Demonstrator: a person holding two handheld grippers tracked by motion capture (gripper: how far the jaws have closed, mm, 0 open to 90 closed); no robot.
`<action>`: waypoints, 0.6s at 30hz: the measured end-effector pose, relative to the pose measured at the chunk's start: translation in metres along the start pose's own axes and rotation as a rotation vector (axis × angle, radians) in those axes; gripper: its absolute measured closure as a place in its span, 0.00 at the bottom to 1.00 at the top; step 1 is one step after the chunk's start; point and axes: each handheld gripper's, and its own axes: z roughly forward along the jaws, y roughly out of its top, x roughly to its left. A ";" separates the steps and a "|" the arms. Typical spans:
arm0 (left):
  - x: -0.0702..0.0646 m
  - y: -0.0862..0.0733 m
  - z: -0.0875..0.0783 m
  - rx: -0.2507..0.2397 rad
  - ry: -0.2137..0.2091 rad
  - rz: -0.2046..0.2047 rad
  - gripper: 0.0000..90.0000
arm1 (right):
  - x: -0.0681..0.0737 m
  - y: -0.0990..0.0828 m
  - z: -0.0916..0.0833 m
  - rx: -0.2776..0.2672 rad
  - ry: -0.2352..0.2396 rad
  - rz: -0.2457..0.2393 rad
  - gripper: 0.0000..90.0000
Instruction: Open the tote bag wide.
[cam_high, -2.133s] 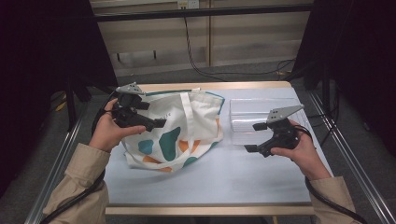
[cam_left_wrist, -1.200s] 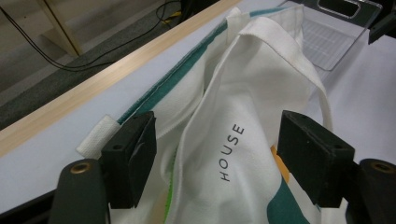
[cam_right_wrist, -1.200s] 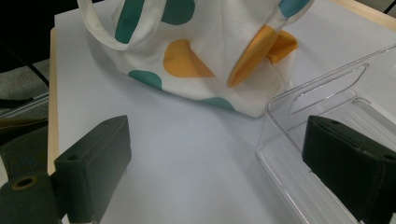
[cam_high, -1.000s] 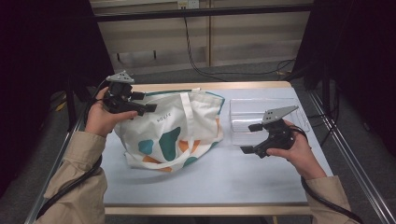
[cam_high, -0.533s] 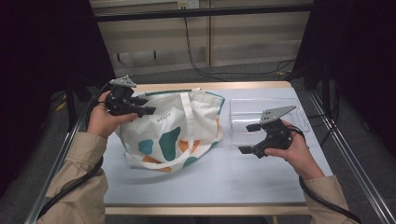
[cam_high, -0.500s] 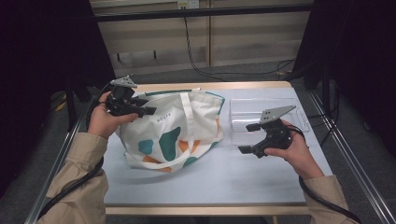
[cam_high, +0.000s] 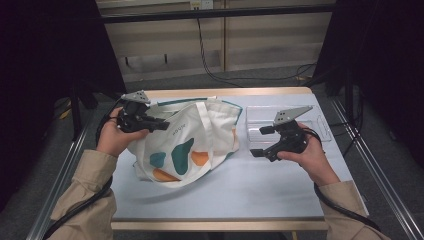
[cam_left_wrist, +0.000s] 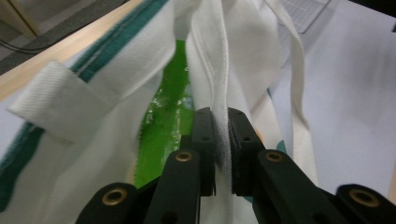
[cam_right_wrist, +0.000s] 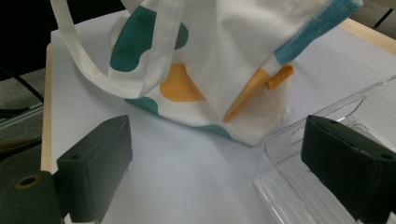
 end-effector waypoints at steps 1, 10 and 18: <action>-0.002 0.000 0.001 0.003 -0.009 0.011 0.94 | 0.000 0.002 0.001 -0.001 -0.002 -0.004 0.09; -0.011 -0.005 0.007 0.012 -0.054 0.020 0.96 | 0.004 0.017 0.011 -0.004 -0.006 -0.022 0.10; -0.021 -0.012 0.008 -0.003 -0.067 0.028 0.96 | 0.004 0.022 0.023 -0.023 -0.011 -0.011 0.11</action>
